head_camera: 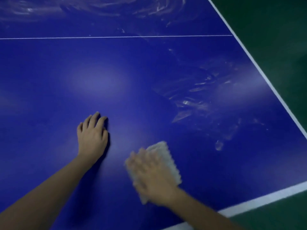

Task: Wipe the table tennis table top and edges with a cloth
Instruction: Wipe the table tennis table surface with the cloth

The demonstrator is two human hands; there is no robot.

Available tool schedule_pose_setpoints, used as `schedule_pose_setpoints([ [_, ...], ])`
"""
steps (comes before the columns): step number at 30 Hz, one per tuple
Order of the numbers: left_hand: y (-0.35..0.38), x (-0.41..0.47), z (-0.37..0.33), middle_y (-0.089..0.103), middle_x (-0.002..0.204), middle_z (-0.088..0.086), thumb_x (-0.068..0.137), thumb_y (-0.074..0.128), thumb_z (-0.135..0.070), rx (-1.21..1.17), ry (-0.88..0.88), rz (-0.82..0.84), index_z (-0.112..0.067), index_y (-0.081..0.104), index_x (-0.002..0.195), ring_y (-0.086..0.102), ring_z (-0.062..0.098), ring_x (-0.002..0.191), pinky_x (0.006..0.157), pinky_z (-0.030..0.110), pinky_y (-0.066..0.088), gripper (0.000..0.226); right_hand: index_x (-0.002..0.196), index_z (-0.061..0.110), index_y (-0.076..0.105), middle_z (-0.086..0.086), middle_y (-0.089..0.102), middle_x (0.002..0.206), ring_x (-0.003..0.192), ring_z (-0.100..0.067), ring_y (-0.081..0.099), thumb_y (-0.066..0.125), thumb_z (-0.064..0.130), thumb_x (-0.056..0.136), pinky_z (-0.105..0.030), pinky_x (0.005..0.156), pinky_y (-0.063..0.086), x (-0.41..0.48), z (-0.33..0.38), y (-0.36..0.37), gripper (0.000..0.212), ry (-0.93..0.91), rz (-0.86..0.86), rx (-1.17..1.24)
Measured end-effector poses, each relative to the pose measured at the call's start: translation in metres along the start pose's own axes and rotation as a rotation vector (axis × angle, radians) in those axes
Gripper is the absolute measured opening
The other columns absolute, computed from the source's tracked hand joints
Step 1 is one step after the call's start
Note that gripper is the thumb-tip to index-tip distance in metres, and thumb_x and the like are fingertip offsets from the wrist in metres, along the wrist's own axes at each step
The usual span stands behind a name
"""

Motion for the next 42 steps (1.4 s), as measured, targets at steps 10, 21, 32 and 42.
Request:
schedule_pose_setpoints([
  [10,0.035,0.073,-0.06,0.037,0.147,0.013,0.09,0.026,-0.025,0.061,-0.022,0.011,-0.014,0.044,0.138,0.029,0.033,0.137,0.107,0.052,0.019,0.053,0.151,0.017,0.018,-0.012,0.022,0.156,0.144,-0.032,0.017,0.032,0.03,0.098,-0.045,0.114,0.017,0.134,-0.249,-0.038,0.056,0.238,-0.048,-0.049],
  [21,0.047,0.113,-0.069,0.034,0.149,0.01,0.093,0.025,-0.024,0.058,-0.153,-0.033,-0.018,0.039,0.141,0.025,0.028,0.14,0.111,0.05,0.014,0.051,0.148,0.023,0.027,-0.001,0.027,0.155,0.144,-0.025,0.02,0.033,0.042,0.093,-0.046,0.117,0.009,0.139,-0.177,-0.025,0.059,-0.394,-0.041,0.078],
  [32,0.045,0.116,-0.071,0.035,0.149,0.008,0.089,0.014,-0.033,0.101,-0.192,0.028,-0.021,0.04,0.142,0.025,0.025,0.14,0.112,0.047,0.016,0.059,0.147,0.01,0.026,-0.016,0.025,0.153,0.142,-0.035,0.019,0.027,0.031,0.097,-0.05,0.114,0.017,0.292,-0.411,-0.075,0.054,0.839,-0.217,0.175],
  [42,0.043,0.117,-0.071,0.042,0.145,0.008,0.09,0.021,-0.029,0.097,-0.201,0.021,-0.019,0.046,0.138,0.033,0.027,0.136,0.109,0.049,0.023,0.055,0.151,0.023,0.017,-0.002,0.015,0.159,0.147,-0.023,0.007,0.027,0.043,0.096,-0.043,0.116,0.002,0.407,-0.239,-0.065,0.059,0.02,-0.136,0.127],
])
Point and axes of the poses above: each hand's wrist, its own x-axis towards the middle knuckle, its own y-axis out of the palm, z = x × y, the point moved 1 cm from there along x, towards the middle knuckle
